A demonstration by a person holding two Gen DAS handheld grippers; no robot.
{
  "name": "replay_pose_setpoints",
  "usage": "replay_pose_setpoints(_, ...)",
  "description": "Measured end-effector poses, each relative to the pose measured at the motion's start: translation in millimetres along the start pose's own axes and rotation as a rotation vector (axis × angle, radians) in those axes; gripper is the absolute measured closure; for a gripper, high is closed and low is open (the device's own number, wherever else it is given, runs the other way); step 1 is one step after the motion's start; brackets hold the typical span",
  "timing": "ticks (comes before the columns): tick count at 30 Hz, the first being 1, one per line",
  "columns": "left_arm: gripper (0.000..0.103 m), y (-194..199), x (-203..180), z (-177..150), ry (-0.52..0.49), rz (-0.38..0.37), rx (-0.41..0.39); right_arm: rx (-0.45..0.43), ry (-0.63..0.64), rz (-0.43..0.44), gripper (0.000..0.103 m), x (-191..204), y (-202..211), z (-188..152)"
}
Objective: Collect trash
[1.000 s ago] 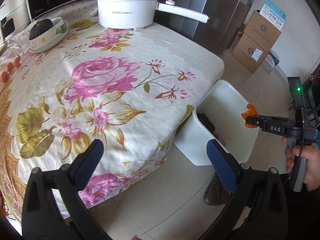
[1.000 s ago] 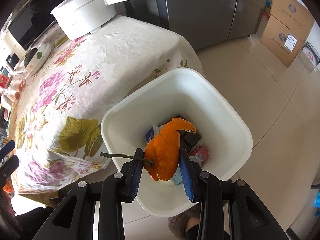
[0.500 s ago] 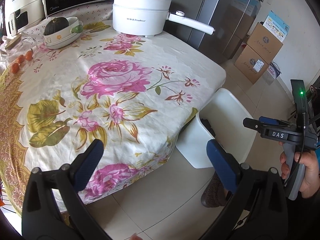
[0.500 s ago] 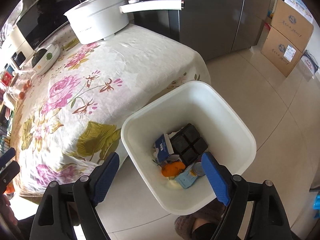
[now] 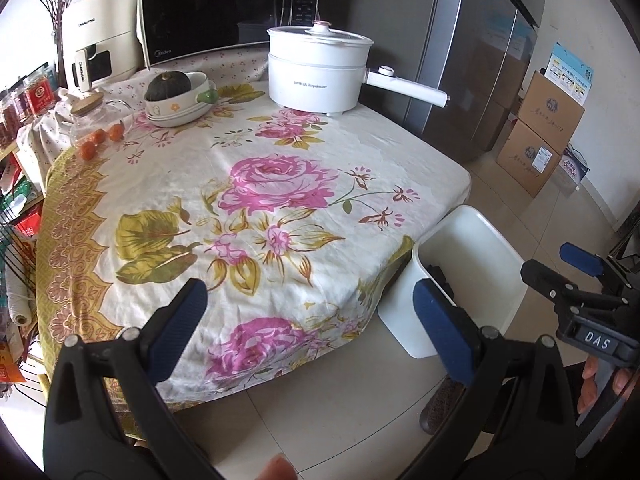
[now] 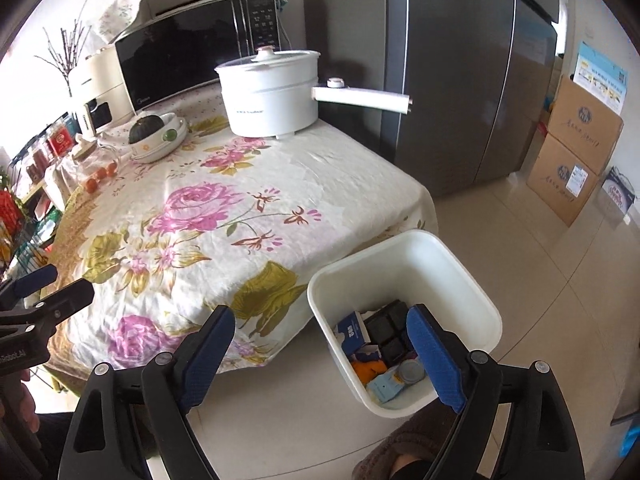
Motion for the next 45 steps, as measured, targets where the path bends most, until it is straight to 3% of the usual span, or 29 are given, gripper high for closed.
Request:
replay_pose_setpoints(5, 0.001, 8.6, 7.9, -1.8, 0.046, 0.024, -0.036, -0.08, 0.066, -0.047, 0.001, 15.8, 15.2, 2.6)
replay_pose_setpoints(10, 0.001, 14.2, 12.2, 3.0, 0.078, 0.046, -0.08, -0.124, 0.086, -0.073, 0.001, 18.4, 18.9, 7.5)
replay_pose_setpoints(18, 0.001, 19.2, 4.4, 6.0, 0.043, 0.075, -0.13, -0.136, 0.035, -0.065, 0.001, 10.2, 19.6, 7.3)
replay_pose_setpoints(45, 0.001, 16.0, -10.3, -2.2, 0.007, 0.062, -0.11, -0.134, 0.016, -0.058, 0.001, 5.6, 18.7, 6.4)
Point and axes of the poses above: each gripper's, at about its wrist camera, not at the fingertips, and y roughly against the way its jaws point, x to its left, z to its top, the point moved 8 cm from there along -y, roughly the way its jaws point, and after that the axes turned 10 degrees about z, right-handed, at the moved point
